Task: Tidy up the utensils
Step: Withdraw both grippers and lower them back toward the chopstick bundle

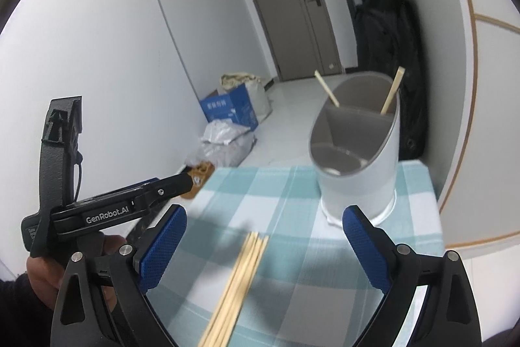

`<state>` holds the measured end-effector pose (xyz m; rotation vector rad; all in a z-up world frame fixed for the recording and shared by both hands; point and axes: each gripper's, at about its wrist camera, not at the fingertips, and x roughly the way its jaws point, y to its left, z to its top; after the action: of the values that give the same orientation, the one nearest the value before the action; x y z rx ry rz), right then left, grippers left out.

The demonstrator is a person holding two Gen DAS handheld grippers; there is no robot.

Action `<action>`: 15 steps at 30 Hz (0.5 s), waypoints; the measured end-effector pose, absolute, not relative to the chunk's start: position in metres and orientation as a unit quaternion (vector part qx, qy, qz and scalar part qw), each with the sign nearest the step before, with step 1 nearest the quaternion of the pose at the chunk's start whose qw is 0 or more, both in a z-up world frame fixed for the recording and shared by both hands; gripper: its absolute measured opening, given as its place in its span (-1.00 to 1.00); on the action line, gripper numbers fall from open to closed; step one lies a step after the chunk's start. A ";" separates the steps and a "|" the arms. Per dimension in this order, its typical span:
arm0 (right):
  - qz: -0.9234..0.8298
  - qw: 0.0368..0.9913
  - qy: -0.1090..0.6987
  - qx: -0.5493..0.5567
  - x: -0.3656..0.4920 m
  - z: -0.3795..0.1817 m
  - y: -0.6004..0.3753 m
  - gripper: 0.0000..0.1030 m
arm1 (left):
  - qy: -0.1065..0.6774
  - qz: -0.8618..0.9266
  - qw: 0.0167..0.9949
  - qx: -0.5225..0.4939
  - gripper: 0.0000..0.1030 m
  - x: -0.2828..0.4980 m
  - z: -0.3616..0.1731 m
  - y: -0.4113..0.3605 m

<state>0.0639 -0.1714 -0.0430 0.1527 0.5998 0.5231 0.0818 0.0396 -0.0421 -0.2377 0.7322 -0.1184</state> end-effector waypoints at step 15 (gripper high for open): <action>0.238 0.859 0.450 0.047 0.104 -0.117 -0.134 0.69 | 0.371 -0.020 0.916 -0.148 0.43 0.094 -0.078 0.086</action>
<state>0.1037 -0.1335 -0.1175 0.0984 0.9443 0.5006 0.0943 0.0857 -0.0781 -0.3043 0.7643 -0.0414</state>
